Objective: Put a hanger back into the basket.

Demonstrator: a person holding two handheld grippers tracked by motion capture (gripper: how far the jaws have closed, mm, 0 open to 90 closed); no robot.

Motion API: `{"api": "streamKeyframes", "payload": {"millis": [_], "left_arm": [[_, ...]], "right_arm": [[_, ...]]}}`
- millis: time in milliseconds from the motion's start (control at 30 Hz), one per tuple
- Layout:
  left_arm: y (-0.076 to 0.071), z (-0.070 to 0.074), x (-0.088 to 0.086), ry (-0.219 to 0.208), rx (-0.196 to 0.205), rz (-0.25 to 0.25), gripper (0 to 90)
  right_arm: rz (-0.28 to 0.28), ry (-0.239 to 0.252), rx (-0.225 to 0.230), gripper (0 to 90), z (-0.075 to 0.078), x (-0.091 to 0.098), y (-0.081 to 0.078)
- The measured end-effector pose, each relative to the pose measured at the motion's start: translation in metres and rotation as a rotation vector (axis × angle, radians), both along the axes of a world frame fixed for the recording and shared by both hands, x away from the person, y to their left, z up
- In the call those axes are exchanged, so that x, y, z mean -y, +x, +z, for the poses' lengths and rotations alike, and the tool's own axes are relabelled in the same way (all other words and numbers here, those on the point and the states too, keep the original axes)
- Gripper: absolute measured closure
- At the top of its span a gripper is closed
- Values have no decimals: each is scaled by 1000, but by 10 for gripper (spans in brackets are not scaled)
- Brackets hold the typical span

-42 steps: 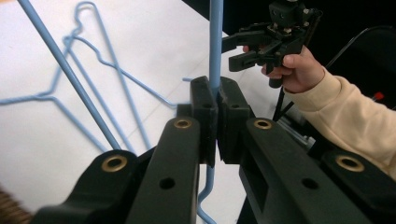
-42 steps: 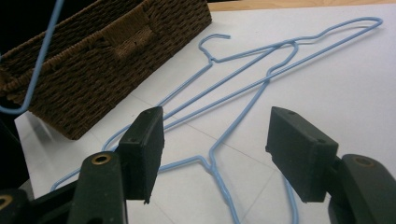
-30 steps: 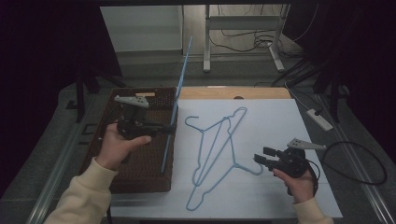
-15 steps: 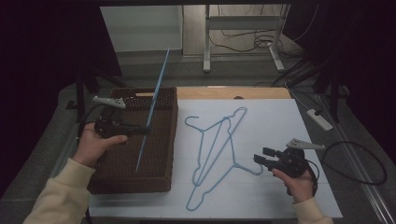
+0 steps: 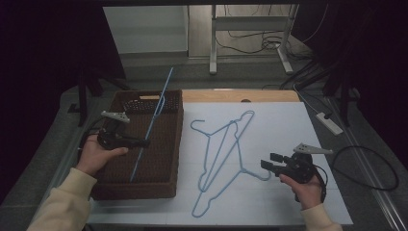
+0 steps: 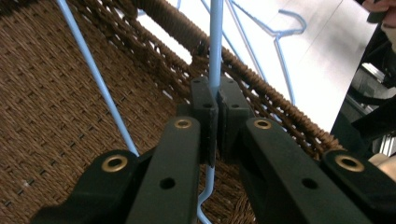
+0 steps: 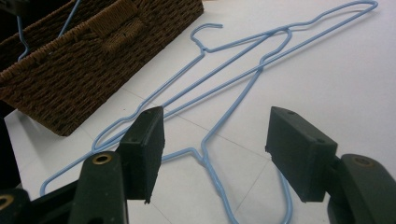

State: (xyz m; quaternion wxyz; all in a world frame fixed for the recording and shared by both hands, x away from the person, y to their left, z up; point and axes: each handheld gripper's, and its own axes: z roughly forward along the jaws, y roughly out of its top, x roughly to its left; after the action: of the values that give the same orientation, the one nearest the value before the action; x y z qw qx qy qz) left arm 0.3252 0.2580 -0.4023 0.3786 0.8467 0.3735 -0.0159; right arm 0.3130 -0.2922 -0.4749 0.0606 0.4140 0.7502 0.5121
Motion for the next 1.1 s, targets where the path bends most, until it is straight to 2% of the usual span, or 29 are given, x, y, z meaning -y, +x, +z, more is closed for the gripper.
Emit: {"api": "streamKeyframes", "payload": {"millis": [333, 567, 800, 1100], "left_arm": [[2, -17, -4, 44, -37, -17, 871], [7, -28, -8, 87, -87, -15, 871], [9, -39, -23, 91, -128, 3, 870], [16, -55, -30, 111, -168, 7, 870]], "right_arm": [[2, -4, -6, 377, -2, -1, 0], [4, -5, -9, 378, -2, -2, 0], [2, -5, -12, 378, -3, -2, 1], [4, -11, -16, 378, -4, -3, 2]]}}
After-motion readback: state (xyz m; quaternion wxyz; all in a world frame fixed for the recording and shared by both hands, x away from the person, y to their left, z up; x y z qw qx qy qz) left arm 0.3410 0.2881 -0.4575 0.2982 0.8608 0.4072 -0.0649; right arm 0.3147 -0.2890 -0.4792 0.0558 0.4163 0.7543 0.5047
